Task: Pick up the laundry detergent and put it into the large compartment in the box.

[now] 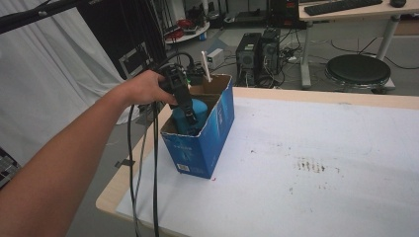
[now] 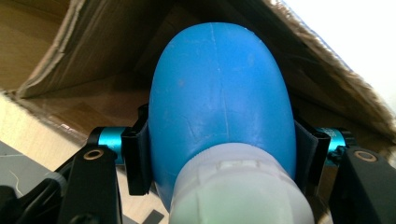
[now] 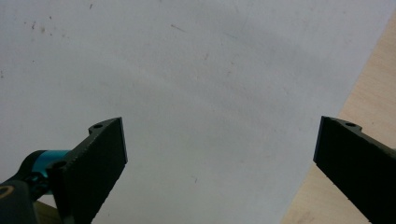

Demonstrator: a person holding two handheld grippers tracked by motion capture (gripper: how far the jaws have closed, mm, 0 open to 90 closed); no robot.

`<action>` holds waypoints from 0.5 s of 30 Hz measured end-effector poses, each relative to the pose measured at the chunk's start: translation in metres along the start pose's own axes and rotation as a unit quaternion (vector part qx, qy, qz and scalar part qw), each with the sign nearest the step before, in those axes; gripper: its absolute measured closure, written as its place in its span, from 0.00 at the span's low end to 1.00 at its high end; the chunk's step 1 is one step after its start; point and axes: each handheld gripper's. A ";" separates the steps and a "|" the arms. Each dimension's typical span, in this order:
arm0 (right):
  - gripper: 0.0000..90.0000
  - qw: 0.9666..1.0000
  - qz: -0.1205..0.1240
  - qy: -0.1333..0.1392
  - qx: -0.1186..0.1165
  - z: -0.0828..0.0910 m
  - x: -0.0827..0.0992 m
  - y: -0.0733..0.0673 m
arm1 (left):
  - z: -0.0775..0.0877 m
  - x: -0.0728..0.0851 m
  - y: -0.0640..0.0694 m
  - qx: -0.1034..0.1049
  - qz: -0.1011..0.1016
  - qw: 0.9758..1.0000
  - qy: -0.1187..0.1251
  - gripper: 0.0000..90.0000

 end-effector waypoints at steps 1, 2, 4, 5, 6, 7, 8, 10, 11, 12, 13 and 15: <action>0.02 1.000 0.000 0.000 -0.001 0.000 0.000 0.000 | -0.003 0.000 0.000 0.000 -0.002 1.000 -0.001 0.42; 0.02 1.000 0.001 -0.002 0.000 -0.001 0.000 0.000 | -0.004 -0.001 0.000 -0.001 -0.003 1.000 -0.004 0.42; 0.02 1.000 0.000 -0.002 0.000 -0.001 0.000 0.000 | -0.008 -0.001 0.000 0.001 -0.004 1.000 -0.006 0.42; 0.02 1.000 0.000 -0.001 -0.001 -0.001 0.000 -0.001 | -0.009 -0.001 -0.001 0.003 -0.005 1.000 -0.008 0.42; 0.02 1.000 0.000 -0.001 -0.003 0.000 0.000 -0.001 | -0.011 -0.001 -0.001 0.004 -0.005 1.000 -0.006 0.42; 0.02 1.000 0.000 -0.001 -0.003 0.000 0.000 -0.001 | -0.012 -0.001 -0.001 0.005 -0.005 1.000 -0.003 0.42; 0.02 1.000 0.002 0.001 -0.003 0.000 -0.001 -0.002 | -0.012 0.000 -0.002 0.006 -0.005 1.000 0.000 0.42; 0.02 1.000 0.002 -0.001 -0.003 -0.001 -0.001 -0.002 | -0.012 -0.001 -0.001 0.007 -0.006 1.000 0.001 0.42; 0.02 1.000 0.002 -0.001 -0.001 -0.001 -0.001 -0.002 | -0.012 0.000 -0.003 0.009 -0.004 1.000 0.001 0.41; 0.02 1.000 0.002 -0.001 -0.001 -0.001 -0.001 -0.002 | -0.012 0.001 -0.003 0.010 -0.002 1.000 0.000 0.42; 0.02 1.000 0.003 0.000 -0.002 -0.001 -0.001 -0.002 | -0.012 0.001 -0.004 0.011 -0.002 1.000 0.000 0.42; 0.02 1.000 0.003 0.000 -0.003 0.000 -0.001 -0.002 | -0.012 0.001 -0.004 0.011 -0.001 1.000 0.001 0.41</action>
Point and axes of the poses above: each handheld gripper's, and its own axes: z roughly backward along the jaws, x roughly out of its underside, y roughly to its right, and after that the axes turned 14 degrees about -y, right-handed
